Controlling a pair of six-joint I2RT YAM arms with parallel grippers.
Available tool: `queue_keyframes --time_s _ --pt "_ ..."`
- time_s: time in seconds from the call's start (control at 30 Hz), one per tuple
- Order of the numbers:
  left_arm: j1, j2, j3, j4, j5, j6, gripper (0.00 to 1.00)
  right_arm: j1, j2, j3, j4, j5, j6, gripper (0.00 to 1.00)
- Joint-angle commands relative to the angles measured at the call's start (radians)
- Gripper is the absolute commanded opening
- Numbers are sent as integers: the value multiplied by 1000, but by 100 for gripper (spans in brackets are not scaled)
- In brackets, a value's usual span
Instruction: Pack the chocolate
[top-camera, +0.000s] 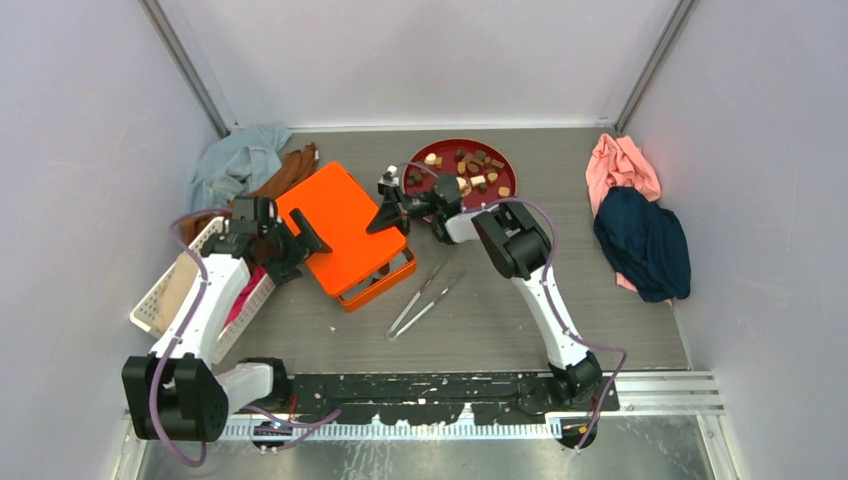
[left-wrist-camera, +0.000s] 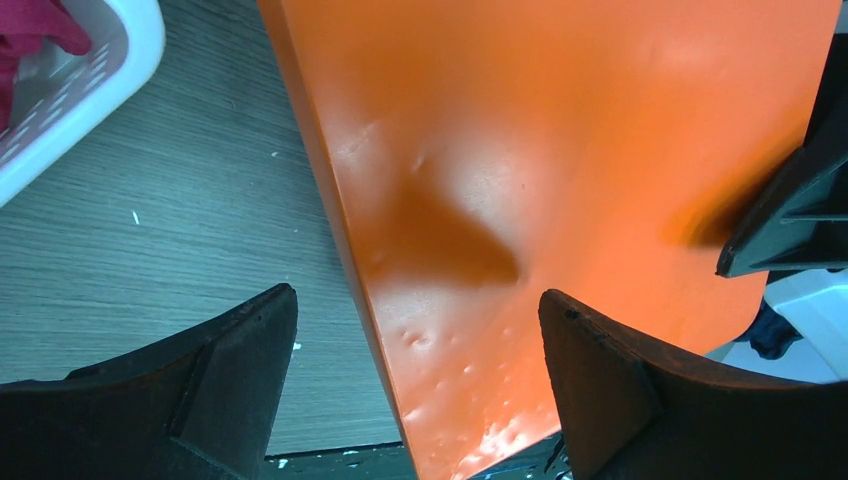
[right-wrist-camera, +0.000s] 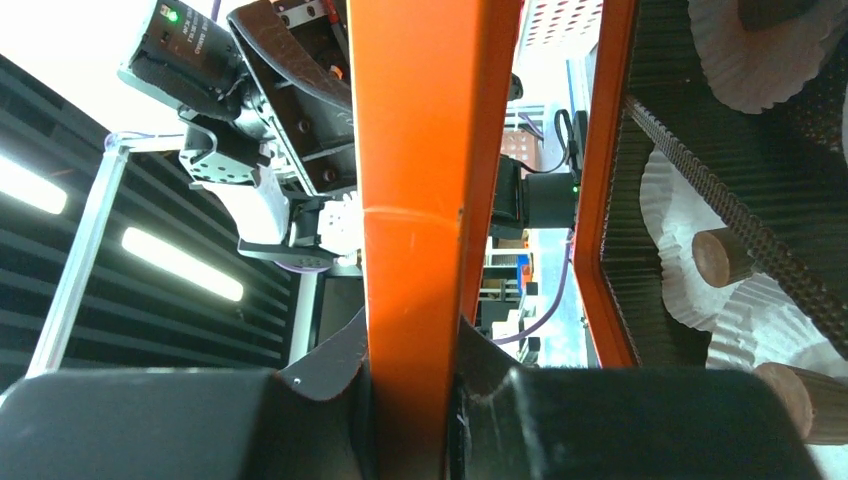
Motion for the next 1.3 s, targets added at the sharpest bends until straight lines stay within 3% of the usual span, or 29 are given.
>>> queue_keyframes --time_s 0.0,0.2,0.53,0.77,0.87,0.97,1.0,1.03,1.07,1.1,1.13,1.27 --pt "25 -16 27 36 0 -15 90 -8 -59 -4 111 11 0 1" --pt "53 -97 63 38 -17 -32 90 -16 -72 -47 111 30 -11 1" --pt "65 -97 127 -11 10 -17 90 -32 -125 -57 98 35 -23 1" --pt "68 -105 172 -45 16 -2 90 -33 -203 -70 39 45 -75 1" --pt "68 -103 180 -52 34 -2 90 -32 -252 -84 -78 48 -161 1" --pt "68 -106 190 -55 39 -1 90 -32 -330 -109 -406 68 -418 1" --pt "68 -106 192 -56 41 0 90 -32 -366 -109 -623 84 -654 1" --pt "69 -106 197 -59 46 1 90 -33 -402 -86 -943 126 -930 1" --pt "70 -105 201 -63 48 4 90 -30 -431 -1 -1426 226 -1273 1" --pt "71 -105 204 -66 48 7 90 -17 -431 112 -1797 362 -1536 1" --pt "70 -105 203 -67 51 8 91 -2 -417 183 -1969 407 -1631 1" --pt "74 -104 188 -57 54 11 90 -4 -404 180 -1949 339 -1598 1"
